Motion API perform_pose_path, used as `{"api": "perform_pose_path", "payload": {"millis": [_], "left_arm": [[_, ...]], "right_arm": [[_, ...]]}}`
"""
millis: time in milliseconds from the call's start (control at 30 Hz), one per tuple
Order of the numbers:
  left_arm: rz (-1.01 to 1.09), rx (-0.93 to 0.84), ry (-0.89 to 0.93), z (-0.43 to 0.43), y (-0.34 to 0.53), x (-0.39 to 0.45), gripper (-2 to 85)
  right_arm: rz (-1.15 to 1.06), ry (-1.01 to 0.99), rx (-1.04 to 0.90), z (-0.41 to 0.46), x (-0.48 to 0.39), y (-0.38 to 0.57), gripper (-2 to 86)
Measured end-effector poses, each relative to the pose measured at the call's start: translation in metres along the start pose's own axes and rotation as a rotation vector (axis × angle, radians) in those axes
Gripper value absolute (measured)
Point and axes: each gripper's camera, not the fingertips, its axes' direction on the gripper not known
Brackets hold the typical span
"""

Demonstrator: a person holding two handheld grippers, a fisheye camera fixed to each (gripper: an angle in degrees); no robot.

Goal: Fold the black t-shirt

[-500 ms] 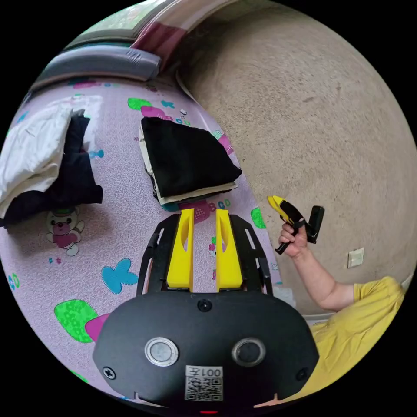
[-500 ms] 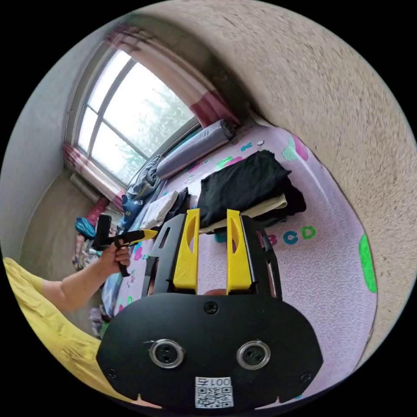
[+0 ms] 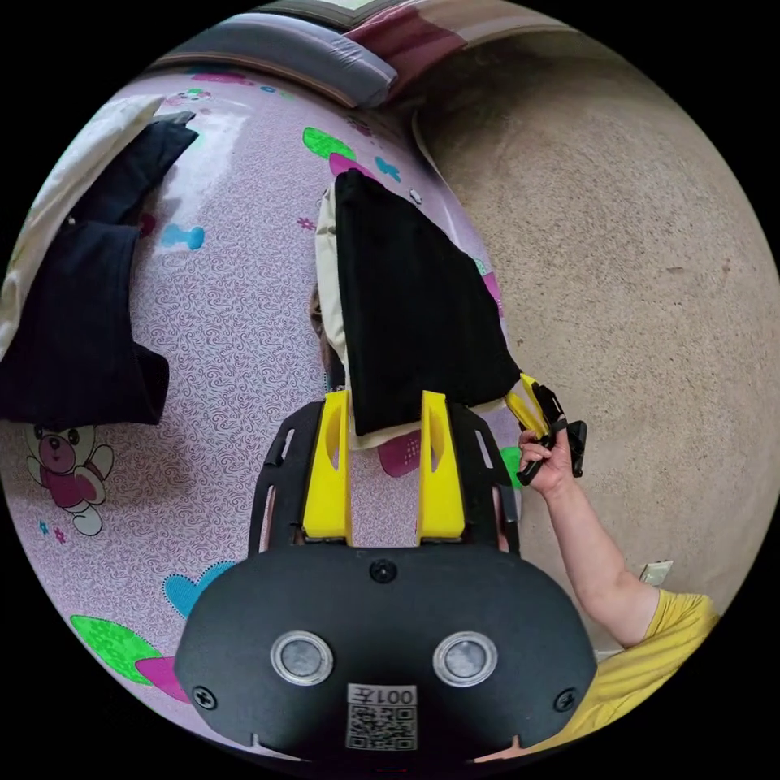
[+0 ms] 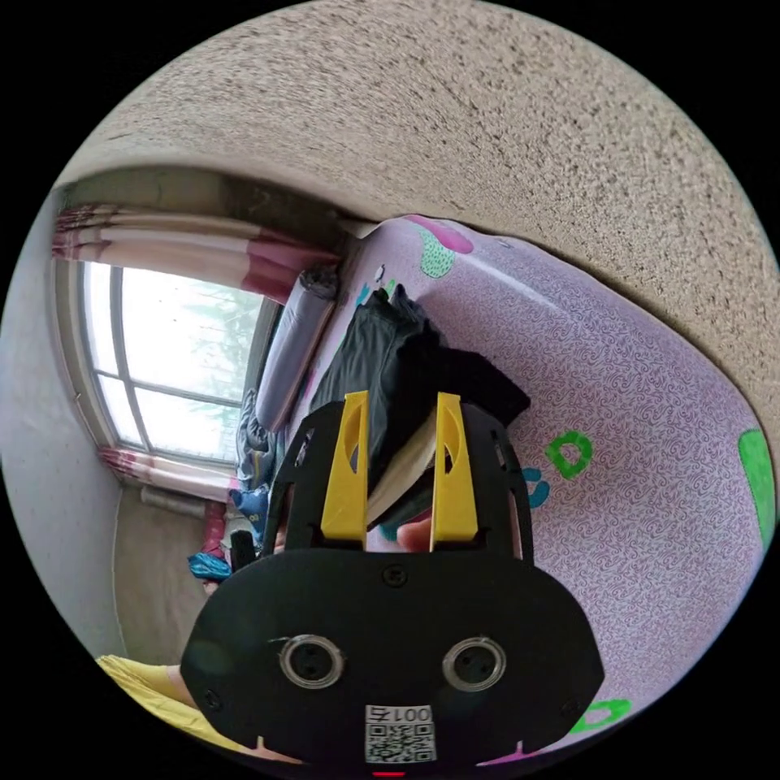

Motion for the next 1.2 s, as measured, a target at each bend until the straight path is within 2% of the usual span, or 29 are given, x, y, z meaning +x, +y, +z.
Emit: {"api": "perform_pose_path", "payload": {"millis": [100,200,333,533,633,700,967,1100,1200], "left_arm": [[-0.003,-0.04,-0.053,0.014,-0.01,-0.001,2.5],[0.077,-0.038,-0.153,0.011,-0.014,0.01,-0.5],[0.173,0.053,-0.11,-0.025,-0.01,0.029,-1.0],[0.276,0.255,0.018,-0.136,0.003,0.076,-1.1],[0.329,0.298,0.01,-0.19,0.012,0.101,-1.2],[0.341,0.241,0.032,-0.219,0.016,0.112,-1.2],[0.338,0.198,0.084,-0.27,0.077,0.134,-1.2],[0.367,0.287,0.062,-0.289,0.143,0.144,-1.2],[0.354,0.334,0.112,-0.305,0.19,0.142,-1.3]], "right_arm": [[0.007,0.108,-0.028,0.013,-0.013,-0.007,4.5],[-0.137,0.19,-0.004,0.01,-0.05,-0.002,2.8],[-0.356,0.061,0.027,-0.017,-0.114,0.011,2.0],[-0.616,-0.153,0.066,-0.084,-0.226,0.039,1.5],[-0.684,-0.23,0.091,-0.123,-0.267,0.053,1.4],[-0.705,-0.255,0.099,-0.144,-0.285,0.063,1.3],[-0.787,-0.412,0.071,-0.216,-0.331,0.15,1.2],[-0.839,-0.486,0.01,-0.242,-0.347,0.21,1.3],[-0.885,-0.506,-0.035,-0.249,-0.352,0.251,1.3]]}}
